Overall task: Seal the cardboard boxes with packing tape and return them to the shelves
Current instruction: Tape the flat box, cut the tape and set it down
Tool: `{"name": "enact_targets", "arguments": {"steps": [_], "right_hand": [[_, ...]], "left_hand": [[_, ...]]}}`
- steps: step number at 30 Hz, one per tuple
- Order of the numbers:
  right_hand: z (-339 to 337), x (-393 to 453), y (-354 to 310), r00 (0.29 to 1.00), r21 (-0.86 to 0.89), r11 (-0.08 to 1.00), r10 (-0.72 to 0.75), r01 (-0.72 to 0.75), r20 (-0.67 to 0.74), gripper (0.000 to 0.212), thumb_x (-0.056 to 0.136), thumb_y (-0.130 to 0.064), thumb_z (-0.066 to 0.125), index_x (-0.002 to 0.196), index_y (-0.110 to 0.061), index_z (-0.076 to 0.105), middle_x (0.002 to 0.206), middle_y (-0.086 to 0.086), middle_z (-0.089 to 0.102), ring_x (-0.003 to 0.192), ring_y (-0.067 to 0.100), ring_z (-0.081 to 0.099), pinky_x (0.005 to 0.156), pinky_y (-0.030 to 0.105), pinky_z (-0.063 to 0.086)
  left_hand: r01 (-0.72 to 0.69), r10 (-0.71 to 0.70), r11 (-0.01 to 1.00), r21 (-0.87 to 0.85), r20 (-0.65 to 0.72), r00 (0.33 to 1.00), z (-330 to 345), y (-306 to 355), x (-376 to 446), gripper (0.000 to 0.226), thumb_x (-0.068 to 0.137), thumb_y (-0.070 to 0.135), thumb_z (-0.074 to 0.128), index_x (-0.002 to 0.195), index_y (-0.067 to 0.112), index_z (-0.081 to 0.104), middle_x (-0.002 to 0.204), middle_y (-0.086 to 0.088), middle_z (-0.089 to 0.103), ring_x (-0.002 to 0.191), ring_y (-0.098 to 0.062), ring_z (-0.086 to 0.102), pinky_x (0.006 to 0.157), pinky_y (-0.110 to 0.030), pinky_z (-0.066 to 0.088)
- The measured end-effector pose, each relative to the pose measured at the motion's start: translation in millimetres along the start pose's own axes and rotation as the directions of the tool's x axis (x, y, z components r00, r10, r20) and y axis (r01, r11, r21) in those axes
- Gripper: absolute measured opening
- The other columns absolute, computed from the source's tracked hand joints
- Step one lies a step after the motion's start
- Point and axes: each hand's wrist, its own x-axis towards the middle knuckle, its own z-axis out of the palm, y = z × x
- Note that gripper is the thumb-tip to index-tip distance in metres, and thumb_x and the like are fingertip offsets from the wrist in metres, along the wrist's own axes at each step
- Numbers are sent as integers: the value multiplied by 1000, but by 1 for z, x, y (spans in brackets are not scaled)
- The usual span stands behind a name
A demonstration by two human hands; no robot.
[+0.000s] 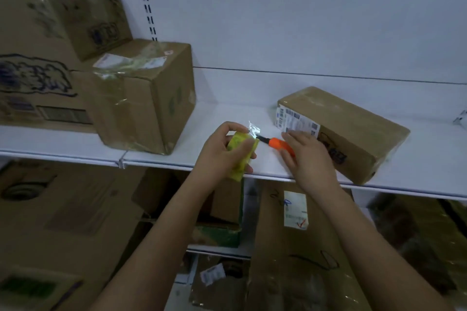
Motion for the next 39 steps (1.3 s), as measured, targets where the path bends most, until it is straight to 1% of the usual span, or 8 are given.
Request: {"name": "enact_targets", "arguments": {"steps": [6, 9, 13, 18, 26, 30, 35, 39], "right_hand": [[-28, 9, -76, 987, 815, 568, -25, -116, 158, 54, 84, -69, 54, 122, -32, 66, 107, -14, 70, 99, 5, 66, 85, 26, 55], [-24, 10, -95, 990, 812, 576, -29, -98, 141, 5, 88, -33, 72, 89, -29, 75, 83, -15, 73, 81, 2, 67, 73, 20, 55], [-8, -1, -101, 986, 782, 609, -1, -132, 167, 16, 85, -22, 77, 74, -34, 74, 73, -16, 72, 75, 0, 67, 71, 20, 53], [10, -4, -97, 973, 755, 614, 114, -228, 202, 14, 82, -20, 79, 71, -28, 77, 68, -18, 72, 73, -1, 67, 74, 18, 50], [26, 3, -99, 992, 680, 724, 66, -119, 104, 7, 87, -23, 75, 87, -18, 80, 80, -14, 71, 75, -4, 63, 70, 2, 42], [36, 11, -93, 994, 544, 839, -72, 14, 85, 10, 89, -29, 72, 87, -22, 78, 85, -8, 72, 89, 7, 58, 78, 25, 49], [43, 13, -84, 999, 572, 820, 2, -31, 52, 13, 85, -31, 77, 94, -22, 80, 131, -7, 55, 114, 9, 50, 94, 19, 41], [45, 20, -79, 987, 528, 844, 9, -92, 158, 73, 87, -39, 74, 150, -25, 41, 148, -4, 37, 109, 10, 52, 89, 17, 42]], "left_hand": [[51, -47, 997, 52, -73, 996, -18, -8, -29, 27, 93, 25, 68, 115, 21, 53, 97, -9, 69, 70, -15, 71, 60, -28, 58], [93, -86, 993, 66, -109, 990, -22, -15, -43, 26, 92, 27, 68, 114, 23, 53, 101, -8, 68, 76, -17, 71, 57, -24, 56], [273, -254, 957, 100, -169, 952, -17, -24, -57, 27, 95, 33, 65, 118, 32, 51, 103, -5, 69, 71, -12, 70, 54, -22, 55], [290, -245, 904, 315, -175, 954, -13, -49, -53, 87, 97, 45, 58, 152, 50, -9, 85, 5, 68, 69, -17, 69, 70, -37, 61], [333, -250, 892, 305, -281, 926, -8, -88, -45, 75, 98, 50, 51, 154, 50, 2, 71, 4, 60, 63, -13, 60, 60, -32, 49], [308, -217, 904, 298, -302, 928, -4, -96, -47, 76, 98, 51, 50, 154, 52, -2, 62, 2, 59, 57, -18, 63, 62, -42, 57], [252, -148, 893, 372, -287, 946, -1, -100, -45, 77, 98, 51, 46, 154, 48, -7, 93, 6, 67, 59, -14, 64, 53, -27, 50], [212, -123, 920, 329, -271, 955, -4, -100, -46, 67, 93, 62, 38, 149, 55, 2, 133, 5, 58, 71, -10, 66, 55, -19, 52]]}}
